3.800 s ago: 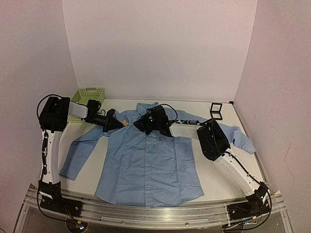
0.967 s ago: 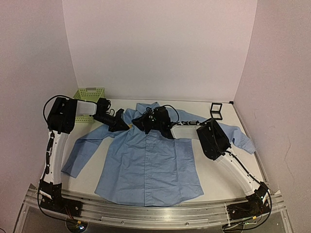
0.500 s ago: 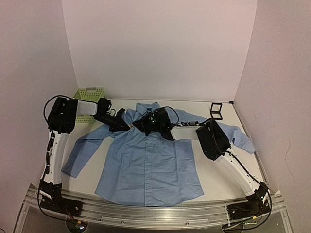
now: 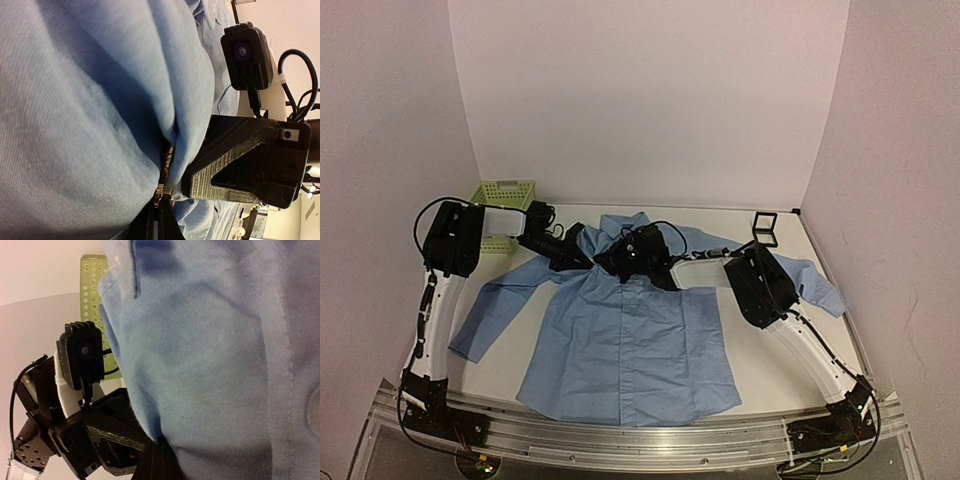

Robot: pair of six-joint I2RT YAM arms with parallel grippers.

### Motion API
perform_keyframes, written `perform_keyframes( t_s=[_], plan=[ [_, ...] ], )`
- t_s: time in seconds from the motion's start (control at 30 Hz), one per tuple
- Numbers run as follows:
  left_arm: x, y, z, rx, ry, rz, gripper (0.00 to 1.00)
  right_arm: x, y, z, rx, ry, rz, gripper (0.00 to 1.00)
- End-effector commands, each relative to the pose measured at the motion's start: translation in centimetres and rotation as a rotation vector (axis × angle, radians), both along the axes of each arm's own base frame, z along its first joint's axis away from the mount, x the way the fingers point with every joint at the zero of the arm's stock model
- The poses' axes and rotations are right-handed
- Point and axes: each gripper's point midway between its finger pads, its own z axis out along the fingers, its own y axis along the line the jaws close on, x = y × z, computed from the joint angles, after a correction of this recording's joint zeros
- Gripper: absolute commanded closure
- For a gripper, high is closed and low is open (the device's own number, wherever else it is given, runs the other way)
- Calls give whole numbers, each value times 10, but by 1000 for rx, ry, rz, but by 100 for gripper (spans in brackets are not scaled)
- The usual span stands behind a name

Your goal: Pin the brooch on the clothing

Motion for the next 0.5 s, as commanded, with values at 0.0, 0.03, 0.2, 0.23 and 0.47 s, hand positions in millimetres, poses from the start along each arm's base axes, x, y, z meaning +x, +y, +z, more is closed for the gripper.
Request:
perform_keyframes(
  t_s=[0.0, 0.03, 0.2, 0.23, 0.47],
  plan=[
    [-1, -11, 10, -34, -38, -47, 100, -13, -11, -5, -165, 11, -25, 100],
    [-2, -12, 9, -31, -40, -49, 100, -12, -12, -4, -185, 4, -25, 100],
    [-8, -14, 1, -29, -15, -67, 100, -12, -18, -17, -254, 32, -38, 100],
    [-11, -13, -1, -22, -12, -73, 100, -13, -18, -19, -263, 34, -36, 100],
    [-16, -8, -7, 6, -9, -98, 100, -17, -13, -32, -306, 18, -15, 100]
  ],
)
